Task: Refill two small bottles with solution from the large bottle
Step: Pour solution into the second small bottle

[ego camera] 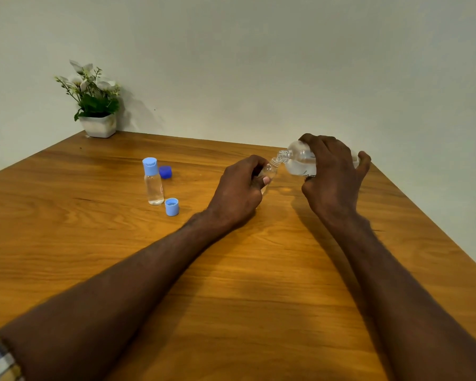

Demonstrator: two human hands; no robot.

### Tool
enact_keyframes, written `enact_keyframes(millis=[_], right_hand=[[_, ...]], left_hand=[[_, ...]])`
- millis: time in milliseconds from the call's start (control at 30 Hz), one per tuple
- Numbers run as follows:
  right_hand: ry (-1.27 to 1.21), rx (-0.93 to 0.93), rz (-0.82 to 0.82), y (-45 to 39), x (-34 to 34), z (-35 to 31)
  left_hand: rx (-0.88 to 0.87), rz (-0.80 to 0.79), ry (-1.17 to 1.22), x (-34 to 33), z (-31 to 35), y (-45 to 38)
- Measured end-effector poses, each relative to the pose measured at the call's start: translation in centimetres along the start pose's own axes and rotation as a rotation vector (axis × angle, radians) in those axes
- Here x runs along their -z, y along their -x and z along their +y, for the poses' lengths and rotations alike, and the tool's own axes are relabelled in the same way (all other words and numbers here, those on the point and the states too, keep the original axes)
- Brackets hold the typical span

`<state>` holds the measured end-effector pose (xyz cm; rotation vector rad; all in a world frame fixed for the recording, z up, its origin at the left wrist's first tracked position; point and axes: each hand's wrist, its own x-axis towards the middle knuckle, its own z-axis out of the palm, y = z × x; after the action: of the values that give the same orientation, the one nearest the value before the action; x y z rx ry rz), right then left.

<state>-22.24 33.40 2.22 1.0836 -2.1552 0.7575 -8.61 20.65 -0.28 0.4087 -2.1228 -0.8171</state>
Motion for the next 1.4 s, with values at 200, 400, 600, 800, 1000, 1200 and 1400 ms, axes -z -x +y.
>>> enact_keyframes(millis=[200,400,600,800,1000,1200,1400], right_hand=[[-0.006,-0.007,0.004,-0.01,0.07,-0.05],[-0.001,-0.011,-0.007,-0.10,0.05,-0.06],[-0.008,-0.016,-0.012,-0.06,-0.02,-0.02],[-0.006,-0.004,0.009,-0.02,0.04,-0.01],[0.000,-0.010,0.006,-0.02,0.01,-0.01],[0.006,-0.011,0.006,-0.12,-0.09,0.07],[0.011,-0.011,0.005,-0.07,-0.06,0.05]], left_hand=[[0.002,-0.004,-0.009,0.17,0.28,0.07],[0.008,-0.005,-0.022,0.25,0.49,0.11],[0.000,-0.011,-0.032,0.25,0.47,0.09],[-0.001,-0.013,-0.024,0.22,0.42,0.13],[-0.003,-0.015,-0.021,0.27,0.41,0.12],[0.008,-0.020,-0.016,0.21,0.46,0.06],[0.001,-0.015,-0.008,0.21,0.39,0.12]])
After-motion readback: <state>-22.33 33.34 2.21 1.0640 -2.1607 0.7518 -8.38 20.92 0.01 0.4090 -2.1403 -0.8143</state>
